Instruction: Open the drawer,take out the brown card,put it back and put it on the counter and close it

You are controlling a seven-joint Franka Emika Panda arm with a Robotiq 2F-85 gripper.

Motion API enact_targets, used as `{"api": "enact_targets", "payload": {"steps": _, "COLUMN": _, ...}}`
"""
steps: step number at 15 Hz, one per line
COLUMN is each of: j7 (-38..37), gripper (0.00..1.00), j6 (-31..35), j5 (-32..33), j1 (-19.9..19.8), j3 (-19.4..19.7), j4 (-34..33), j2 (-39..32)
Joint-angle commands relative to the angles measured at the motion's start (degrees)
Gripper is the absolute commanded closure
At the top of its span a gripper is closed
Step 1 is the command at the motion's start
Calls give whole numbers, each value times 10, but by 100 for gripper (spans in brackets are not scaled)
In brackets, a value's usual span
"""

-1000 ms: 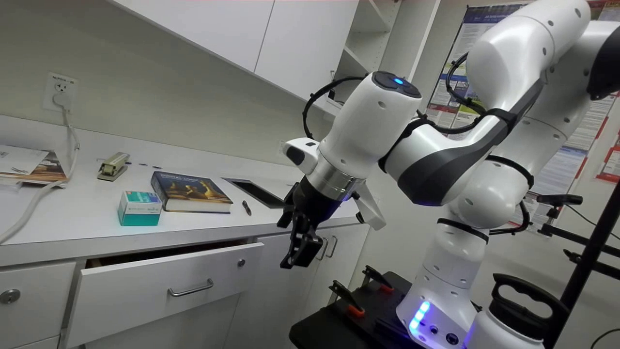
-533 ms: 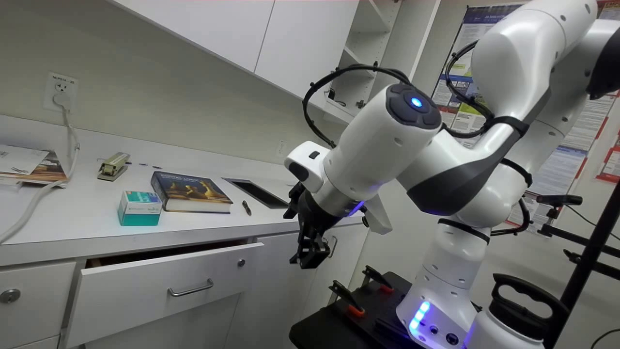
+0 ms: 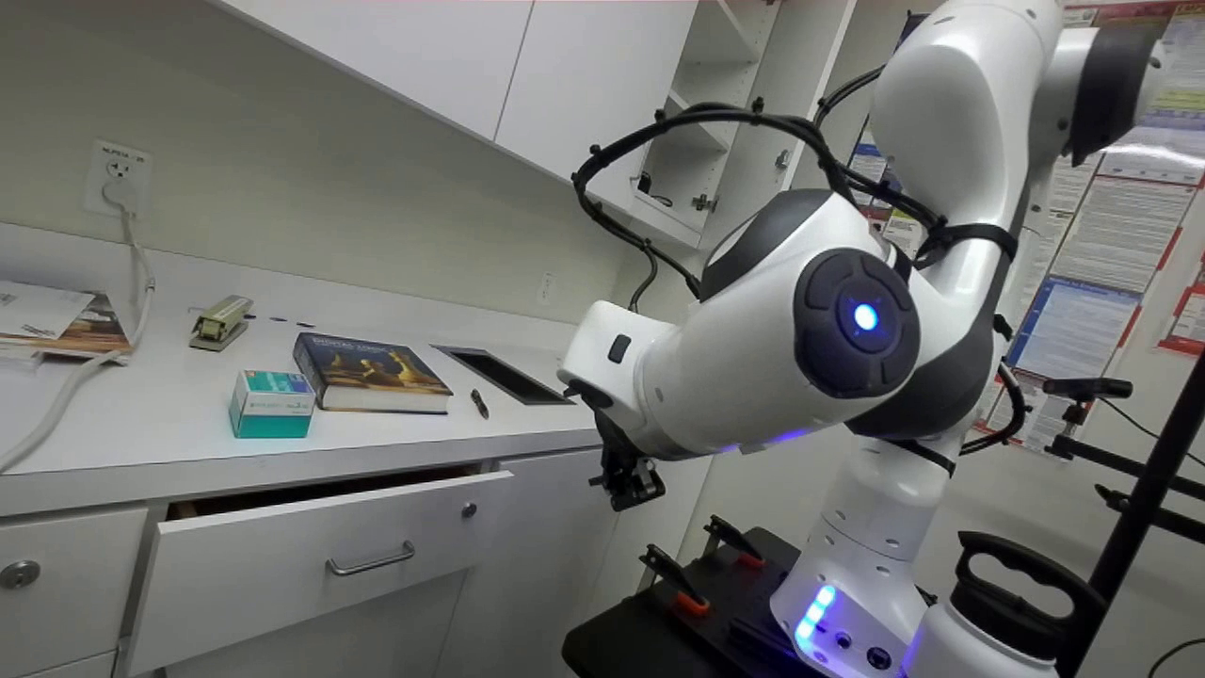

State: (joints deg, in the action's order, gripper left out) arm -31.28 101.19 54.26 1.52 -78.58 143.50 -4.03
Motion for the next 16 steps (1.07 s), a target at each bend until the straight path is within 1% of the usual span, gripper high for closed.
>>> {"api": "enact_targets", "payload": {"steps": 1, "j7": -69, "gripper": 0, "j6": -26, "j5": 99, "j1": 52, "j3": 63, "j4": -2, "j2": -117}}
{"api": "enact_targets", "payload": {"steps": 2, "j7": -98, "gripper": 0, "j6": -26, "j5": 134, "j1": 79, "j3": 93, "j4": -7, "j2": -148}}
{"api": "enact_targets", "payload": {"steps": 4, "j7": -167, "gripper": 0, "j6": -49, "j5": 206, "j1": 148, "j3": 163, "j4": -30, "j2": -216}}
{"api": "enact_targets", "payload": {"steps": 5, "j7": -190, "gripper": 0, "j6": -33, "j5": 222, "j1": 210, "j3": 230, "j4": -42, "j2": -222}}
{"api": "enact_targets", "payload": {"steps": 7, "j7": -239, "gripper": 0, "j6": -52, "j5": 254, "j1": 285, "j3": 303, "j4": -93, "j2": -290}}
{"api": "enact_targets", "payload": {"steps": 8, "j7": -201, "gripper": 0, "j6": 2, "j5": 223, "j1": 248, "j3": 278, "j4": -37, "j2": -207}}
{"api": "enact_targets", "payload": {"steps": 9, "j7": -219, "gripper": 0, "j6": -5, "j5": 234, "j1": 277, "j3": 306, "j4": -54, "j2": -236}}
{"api": "enact_targets", "payload": {"steps": 10, "j7": -228, "gripper": 0, "j6": -13, "j5": 239, "j1": 293, "j3": 319, "j4": -70, "j2": -259}}
{"api": "enact_targets", "payload": {"steps": 12, "j7": -229, "gripper": 0, "j6": -24, "j5": 241, "j1": 301, "j3": 323, "j4": -87, "j2": -282}}
{"api": "enact_targets", "payload": {"steps": 14, "j7": -229, "gripper": 0, "j6": -24, "j5": 241, "j1": 301, "j3": 323, "j4": -91, "j2": -283}}
{"api": "enact_targets", "payload": {"steps": 16, "j7": -245, "gripper": 0, "j6": -41, "j5": 261, "j1": 323, "j3": 348, "j4": -105, "j2": -303}}
